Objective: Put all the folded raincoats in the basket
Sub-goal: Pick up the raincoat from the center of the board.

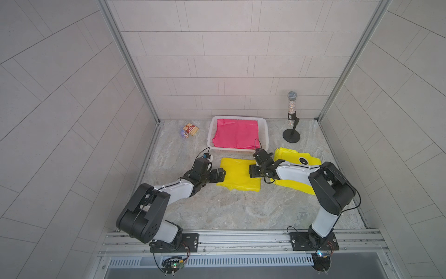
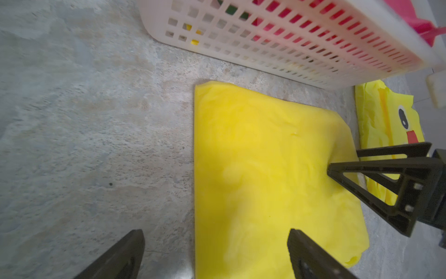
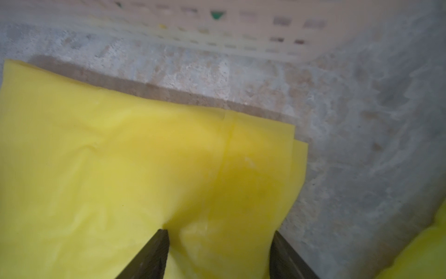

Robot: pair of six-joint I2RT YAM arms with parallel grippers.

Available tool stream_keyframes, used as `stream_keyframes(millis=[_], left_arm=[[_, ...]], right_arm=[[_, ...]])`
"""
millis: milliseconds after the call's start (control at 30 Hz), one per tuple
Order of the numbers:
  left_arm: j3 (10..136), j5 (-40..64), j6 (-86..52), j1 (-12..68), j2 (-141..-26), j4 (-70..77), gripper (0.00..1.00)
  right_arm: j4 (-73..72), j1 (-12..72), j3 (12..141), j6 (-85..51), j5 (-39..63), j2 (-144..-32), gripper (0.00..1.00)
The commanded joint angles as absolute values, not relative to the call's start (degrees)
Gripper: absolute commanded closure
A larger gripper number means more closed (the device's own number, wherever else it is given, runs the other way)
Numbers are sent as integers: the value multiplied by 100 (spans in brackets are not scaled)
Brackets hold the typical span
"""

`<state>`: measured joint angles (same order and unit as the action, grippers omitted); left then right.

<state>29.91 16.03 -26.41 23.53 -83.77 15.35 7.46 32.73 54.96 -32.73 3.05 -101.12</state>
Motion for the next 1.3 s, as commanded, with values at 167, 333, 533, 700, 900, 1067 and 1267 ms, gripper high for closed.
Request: stream_keyframes(millis=[167, 333, 533, 700, 900, 1067, 1267], left_arm=[[3166, 1741, -2546, 2325, -8881, 1516, 0], [3283, 1816, -2558, 2329, -9018, 1503, 0], [3227, 1942, -2396, 2329, -8966, 1411, 0], [3164, 1831, -2266, 2338, -8828, 1206, 3], [3155, 1930, -2526, 2347, -8971, 1375, 25], [3128, 1967, -2714, 2362, -8917, 1459, 42], [3141, 1959, -2921, 2465, -8489, 1359, 84]], right_arm=[[1496, 3298, 5170, -3393, 413, -9900, 26], [1503, 3294, 5072, -3698, 494, -9893, 26], [1319, 3356, 4936, -3919, 615, -10026, 28], [1318, 3488, 4909, -3980, 607, -10081, 31], [1214, 3653, 4886, -4117, 564, -10125, 41], [1152, 3802, 4896, -4208, 480, -10039, 57], [1151, 4019, 5067, -4263, 338, -9778, 100]])
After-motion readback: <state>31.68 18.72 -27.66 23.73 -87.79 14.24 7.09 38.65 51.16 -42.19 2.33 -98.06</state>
